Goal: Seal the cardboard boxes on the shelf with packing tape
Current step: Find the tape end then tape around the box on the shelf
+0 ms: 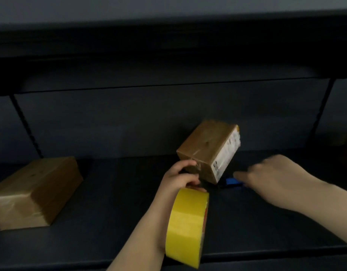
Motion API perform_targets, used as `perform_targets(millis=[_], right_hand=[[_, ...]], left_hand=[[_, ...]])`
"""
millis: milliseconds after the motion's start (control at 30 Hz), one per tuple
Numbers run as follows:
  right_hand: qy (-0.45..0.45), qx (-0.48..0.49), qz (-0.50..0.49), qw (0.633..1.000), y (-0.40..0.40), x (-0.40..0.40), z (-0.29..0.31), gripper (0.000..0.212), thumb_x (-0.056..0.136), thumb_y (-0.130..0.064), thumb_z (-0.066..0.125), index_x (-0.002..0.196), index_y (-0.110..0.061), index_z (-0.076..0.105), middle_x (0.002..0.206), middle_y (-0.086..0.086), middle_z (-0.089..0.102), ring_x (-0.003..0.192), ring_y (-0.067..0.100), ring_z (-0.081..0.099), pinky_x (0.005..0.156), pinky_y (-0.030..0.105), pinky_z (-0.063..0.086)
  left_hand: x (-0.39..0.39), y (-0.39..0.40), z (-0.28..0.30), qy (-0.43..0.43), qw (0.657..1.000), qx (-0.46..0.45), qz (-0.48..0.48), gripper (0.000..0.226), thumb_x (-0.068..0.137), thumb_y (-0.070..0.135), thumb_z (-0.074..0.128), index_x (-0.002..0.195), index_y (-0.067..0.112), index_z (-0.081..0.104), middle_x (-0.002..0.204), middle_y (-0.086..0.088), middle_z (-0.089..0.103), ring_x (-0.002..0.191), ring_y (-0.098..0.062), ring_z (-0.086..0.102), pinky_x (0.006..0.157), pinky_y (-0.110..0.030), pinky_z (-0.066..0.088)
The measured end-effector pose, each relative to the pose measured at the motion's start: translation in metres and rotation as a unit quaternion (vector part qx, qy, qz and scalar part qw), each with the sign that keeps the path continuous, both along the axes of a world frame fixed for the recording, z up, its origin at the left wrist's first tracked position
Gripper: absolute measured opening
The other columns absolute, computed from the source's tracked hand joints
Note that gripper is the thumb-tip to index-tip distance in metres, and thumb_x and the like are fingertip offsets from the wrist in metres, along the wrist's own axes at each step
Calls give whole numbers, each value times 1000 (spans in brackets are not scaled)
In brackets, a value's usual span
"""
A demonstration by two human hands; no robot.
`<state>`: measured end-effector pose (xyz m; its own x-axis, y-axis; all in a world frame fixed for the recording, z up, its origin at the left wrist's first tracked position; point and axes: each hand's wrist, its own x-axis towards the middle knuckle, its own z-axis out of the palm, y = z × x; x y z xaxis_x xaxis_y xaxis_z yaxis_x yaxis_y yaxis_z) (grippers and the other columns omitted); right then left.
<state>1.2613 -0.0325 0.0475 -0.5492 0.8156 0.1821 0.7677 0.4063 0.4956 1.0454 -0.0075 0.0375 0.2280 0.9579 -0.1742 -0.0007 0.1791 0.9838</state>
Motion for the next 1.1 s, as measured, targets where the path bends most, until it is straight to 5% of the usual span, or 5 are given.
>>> perform_targets(millis=[300, 433, 567, 800, 1100], right_hand=[[338, -277, -61, 897, -1, 57, -17, 20, 88, -25, 61, 97, -44, 60, 97, -16, 64, 90, -9, 56, 81, 12, 42], [258, -232, -134, 928, 9, 62, -28, 37, 92, -41, 45, 127, -32, 52, 121, -13, 50, 112, 2, 45, 95, 12, 33], [484, -104, 37, 868, 29, -1, 3, 57, 83, -68, 37, 134, -41, 36, 134, -15, 39, 126, -4, 29, 104, 13, 17], [336, -236, 1, 912, 89, -68, -7, 86, 66, -75, 30, 144, -39, 22, 156, -8, 13, 142, 10, 9, 113, 27, 6], [341, -220, 47, 913, 64, -72, -5, 80, 79, -51, 63, 145, -33, 21, 155, -8, 13, 141, 8, 9, 107, 15, 2]], left_hand=[[-4, -6, 6, -20, 1000, 11, 12, 32, 86, -4, 56, 93, 28, 58, 74, -10, 57, 37, -9, 62, 37, -15, 47], [-6, -8, 5, -21, 1000, 17, 15, 32, 85, -3, 57, 91, 29, 58, 74, -9, 58, 38, -9, 62, 38, -15, 47], [-2, -10, 8, -16, 1000, 12, 15, 32, 85, -4, 57, 91, 27, 58, 73, -10, 58, 35, -9, 61, 36, -14, 46], [-2, -10, 4, 43, 998, -42, -37, 56, 88, -4, 52, 137, 19, 39, 66, -9, 54, 30, -6, 56, 36, -14, 45], [-89, -26, 17, -93, 982, 105, 129, 54, 84, -15, 44, 123, 22, 48, 40, -3, 58, 28, -9, 52, 36, -18, 49]])
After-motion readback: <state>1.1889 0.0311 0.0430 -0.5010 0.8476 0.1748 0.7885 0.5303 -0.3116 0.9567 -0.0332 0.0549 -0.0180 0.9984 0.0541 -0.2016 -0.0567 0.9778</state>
